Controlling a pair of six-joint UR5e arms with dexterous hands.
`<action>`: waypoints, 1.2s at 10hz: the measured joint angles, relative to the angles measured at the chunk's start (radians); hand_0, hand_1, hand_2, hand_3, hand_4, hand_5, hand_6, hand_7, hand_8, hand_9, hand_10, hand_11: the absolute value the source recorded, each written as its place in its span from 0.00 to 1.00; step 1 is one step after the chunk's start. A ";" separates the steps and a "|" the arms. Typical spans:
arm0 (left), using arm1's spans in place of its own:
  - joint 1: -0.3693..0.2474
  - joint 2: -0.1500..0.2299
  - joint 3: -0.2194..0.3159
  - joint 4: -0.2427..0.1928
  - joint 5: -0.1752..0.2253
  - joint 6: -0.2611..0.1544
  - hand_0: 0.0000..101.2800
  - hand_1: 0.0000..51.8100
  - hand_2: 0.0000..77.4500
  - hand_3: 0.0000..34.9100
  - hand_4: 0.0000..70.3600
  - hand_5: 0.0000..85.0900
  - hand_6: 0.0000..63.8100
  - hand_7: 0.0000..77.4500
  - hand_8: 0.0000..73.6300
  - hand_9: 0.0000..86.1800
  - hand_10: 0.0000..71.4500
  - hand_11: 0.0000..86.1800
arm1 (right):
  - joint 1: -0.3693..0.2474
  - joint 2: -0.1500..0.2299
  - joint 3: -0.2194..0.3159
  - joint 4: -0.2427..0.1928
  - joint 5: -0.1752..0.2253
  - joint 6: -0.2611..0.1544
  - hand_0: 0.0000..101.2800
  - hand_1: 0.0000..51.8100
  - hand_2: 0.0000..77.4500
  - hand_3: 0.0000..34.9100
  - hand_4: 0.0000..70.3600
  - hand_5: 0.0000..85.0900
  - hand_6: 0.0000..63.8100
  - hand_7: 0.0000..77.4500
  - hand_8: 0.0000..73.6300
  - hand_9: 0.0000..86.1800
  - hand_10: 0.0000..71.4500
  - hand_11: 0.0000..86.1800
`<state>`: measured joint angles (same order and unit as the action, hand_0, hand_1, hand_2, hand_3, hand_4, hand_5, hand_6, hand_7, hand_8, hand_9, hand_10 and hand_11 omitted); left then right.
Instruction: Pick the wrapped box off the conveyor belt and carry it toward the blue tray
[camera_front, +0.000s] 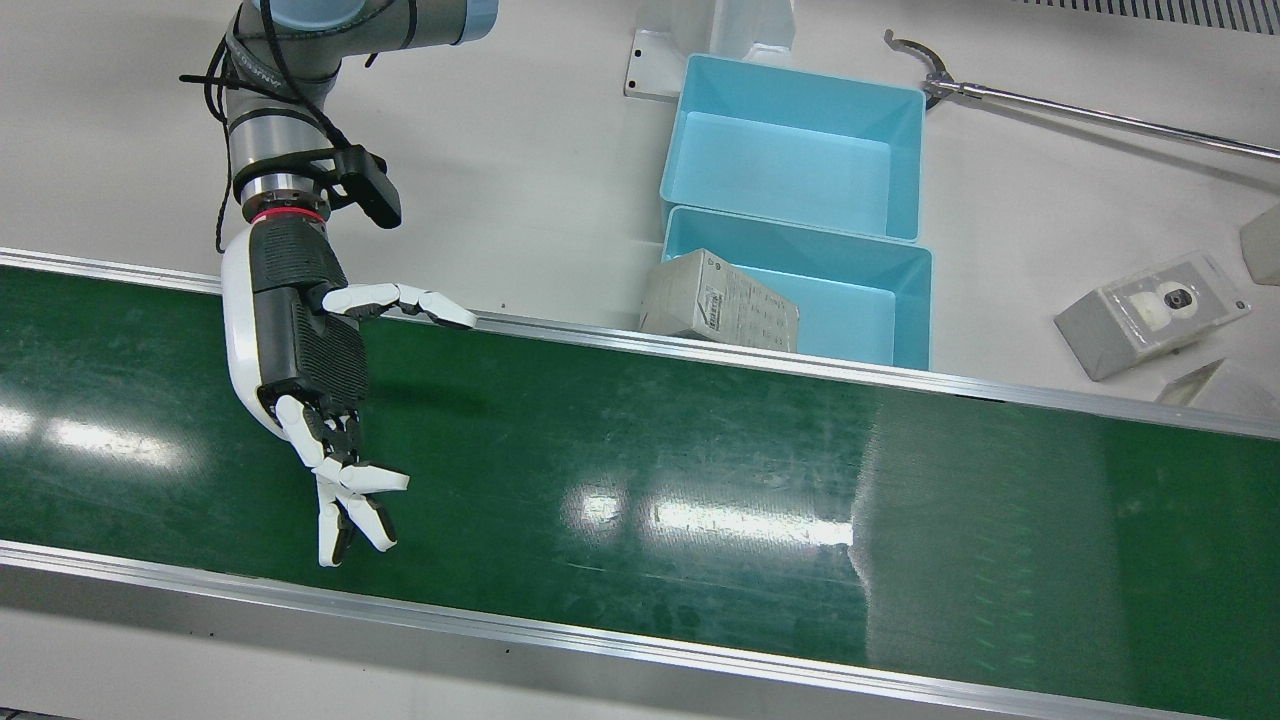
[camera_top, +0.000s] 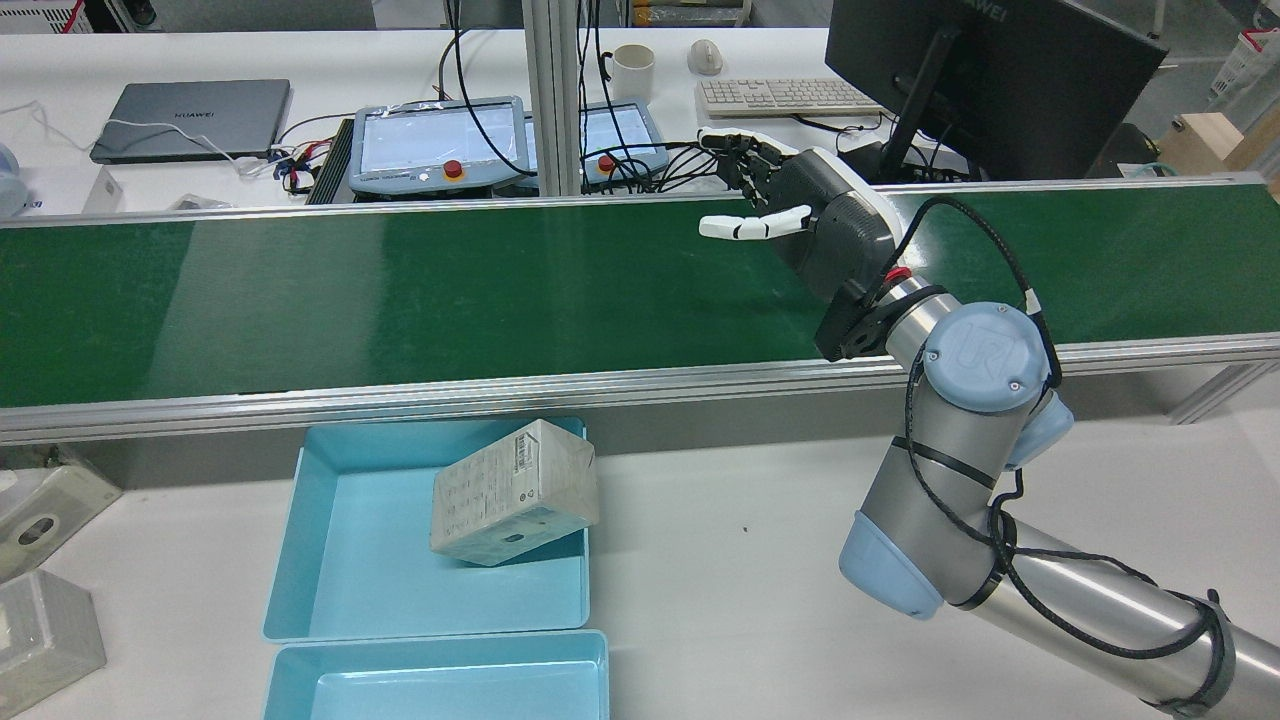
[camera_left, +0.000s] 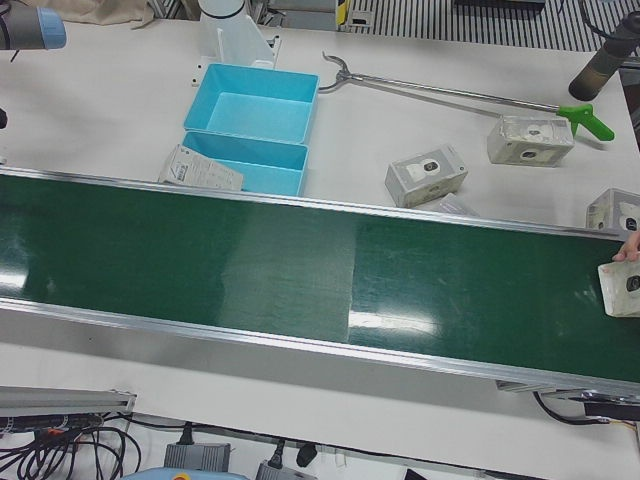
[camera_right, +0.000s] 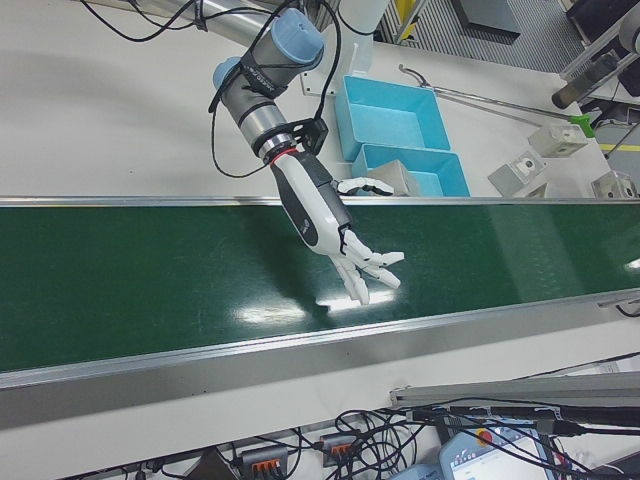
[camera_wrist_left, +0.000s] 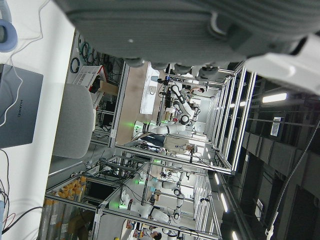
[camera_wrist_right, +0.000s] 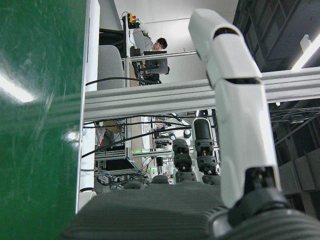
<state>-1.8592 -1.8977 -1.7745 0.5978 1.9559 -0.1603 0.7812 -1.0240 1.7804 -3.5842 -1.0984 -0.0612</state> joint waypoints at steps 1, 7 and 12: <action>0.000 0.000 0.000 0.000 0.000 0.000 0.00 0.00 0.01 0.00 0.00 0.01 0.01 0.00 0.01 0.01 0.01 0.01 | 0.000 0.000 0.000 0.000 0.000 0.000 0.51 0.41 0.27 0.01 0.18 0.33 0.09 0.08 0.00 0.03 0.00 0.01; 0.000 0.000 0.000 0.000 0.000 0.000 0.00 0.00 0.01 0.00 0.00 0.01 0.01 0.00 0.01 0.00 0.01 0.01 | 0.000 0.000 -0.027 0.086 -0.004 0.008 0.49 0.31 0.18 0.01 0.15 0.28 0.10 0.08 0.01 0.04 0.00 0.01; 0.000 0.000 0.000 0.000 0.000 0.000 0.00 0.00 0.01 0.00 0.00 0.01 0.01 0.01 0.01 0.00 0.00 0.01 | -0.004 0.000 -0.054 0.140 -0.013 0.009 0.49 0.32 0.13 0.01 0.15 0.29 0.11 0.09 0.01 0.04 0.00 0.01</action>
<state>-1.8591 -1.8977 -1.7744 0.5978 1.9559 -0.1603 0.7775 -1.0238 1.7266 -3.4439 -1.1115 -0.0520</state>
